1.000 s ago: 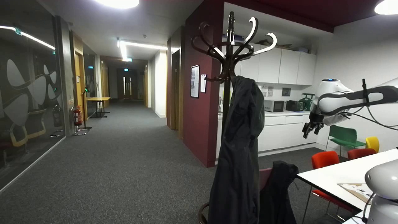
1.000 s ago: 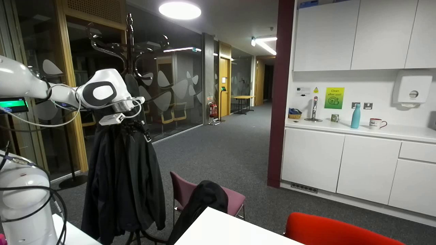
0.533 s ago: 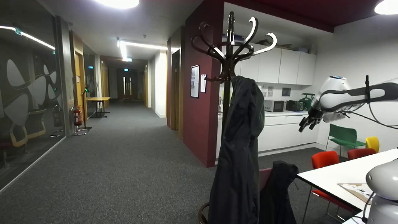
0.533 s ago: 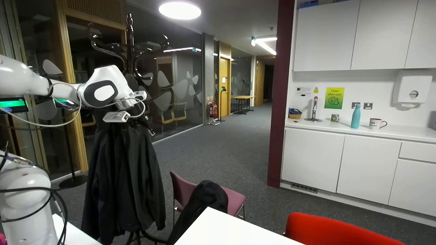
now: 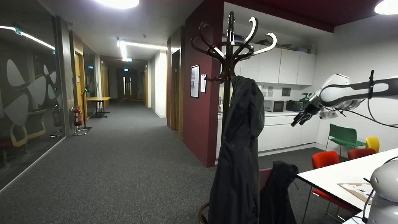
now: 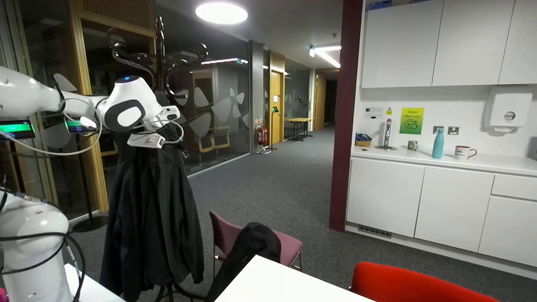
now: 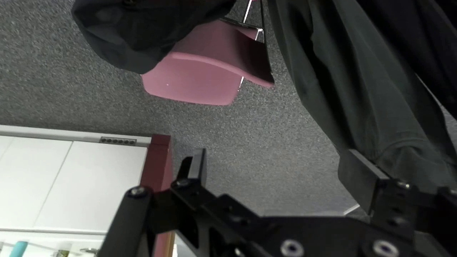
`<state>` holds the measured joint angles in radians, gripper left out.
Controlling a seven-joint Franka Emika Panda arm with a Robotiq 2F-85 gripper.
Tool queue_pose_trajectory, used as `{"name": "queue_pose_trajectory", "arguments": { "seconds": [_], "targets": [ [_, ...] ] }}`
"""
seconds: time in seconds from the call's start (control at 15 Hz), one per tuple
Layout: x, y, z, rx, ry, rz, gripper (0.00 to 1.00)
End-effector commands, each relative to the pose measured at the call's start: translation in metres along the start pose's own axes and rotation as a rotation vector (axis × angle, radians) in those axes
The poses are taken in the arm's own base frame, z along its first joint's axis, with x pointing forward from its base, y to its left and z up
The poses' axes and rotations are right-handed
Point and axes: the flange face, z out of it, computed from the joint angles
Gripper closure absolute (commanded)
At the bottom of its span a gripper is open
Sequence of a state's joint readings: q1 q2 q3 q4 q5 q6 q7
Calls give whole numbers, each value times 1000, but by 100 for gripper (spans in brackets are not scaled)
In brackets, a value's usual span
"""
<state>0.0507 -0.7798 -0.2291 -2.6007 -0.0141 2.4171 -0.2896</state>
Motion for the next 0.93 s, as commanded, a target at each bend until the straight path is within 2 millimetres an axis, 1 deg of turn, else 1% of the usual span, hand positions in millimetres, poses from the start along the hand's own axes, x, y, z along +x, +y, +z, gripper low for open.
{"name": "queue_pose_trajectory", "arguments": {
  "seconds": [0.0,0.53,0.87],
  "targets": [
    [13,-4,-18,68,85,-81,0],
    [30,-24,-42,179,212,-267,0],
    [37,-29,-52,252,311,-311,0]
  ]
}}
